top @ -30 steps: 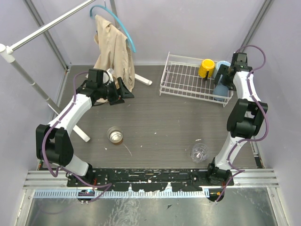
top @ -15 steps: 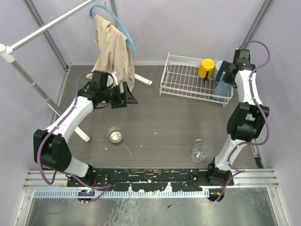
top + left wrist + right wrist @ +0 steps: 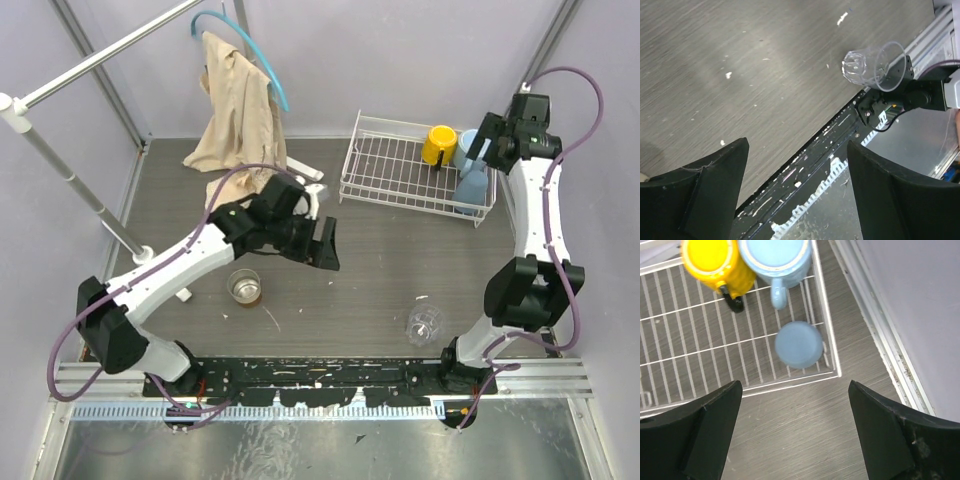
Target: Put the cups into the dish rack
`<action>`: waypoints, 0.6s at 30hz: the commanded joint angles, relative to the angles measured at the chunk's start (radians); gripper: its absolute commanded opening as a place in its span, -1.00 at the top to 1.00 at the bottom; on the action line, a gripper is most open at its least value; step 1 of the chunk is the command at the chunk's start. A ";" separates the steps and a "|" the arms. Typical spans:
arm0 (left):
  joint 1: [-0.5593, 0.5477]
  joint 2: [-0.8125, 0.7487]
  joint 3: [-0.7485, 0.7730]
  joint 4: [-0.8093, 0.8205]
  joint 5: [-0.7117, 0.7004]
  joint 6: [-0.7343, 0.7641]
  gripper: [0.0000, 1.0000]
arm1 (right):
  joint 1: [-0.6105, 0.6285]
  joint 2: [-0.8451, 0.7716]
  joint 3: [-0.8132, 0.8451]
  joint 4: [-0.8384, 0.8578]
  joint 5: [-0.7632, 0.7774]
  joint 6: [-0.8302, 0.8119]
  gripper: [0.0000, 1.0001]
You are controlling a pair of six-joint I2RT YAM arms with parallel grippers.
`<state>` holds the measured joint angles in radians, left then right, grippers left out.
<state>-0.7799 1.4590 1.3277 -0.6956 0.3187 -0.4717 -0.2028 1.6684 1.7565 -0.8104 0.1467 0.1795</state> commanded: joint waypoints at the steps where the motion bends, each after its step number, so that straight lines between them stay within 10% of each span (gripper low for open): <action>1: -0.123 0.053 0.098 -0.046 -0.102 0.010 -0.73 | 0.077 -0.093 0.003 -0.012 0.022 0.038 -0.87; 18: -0.434 0.488 0.415 0.051 -0.311 -0.355 -0.73 | 0.001 -0.206 -0.049 -0.076 0.092 0.099 -0.92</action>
<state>-1.1896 1.8648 1.6245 -0.6609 0.0456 -0.7425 -0.1654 1.5444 1.7500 -0.9081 0.2512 0.2295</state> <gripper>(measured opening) 0.866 0.961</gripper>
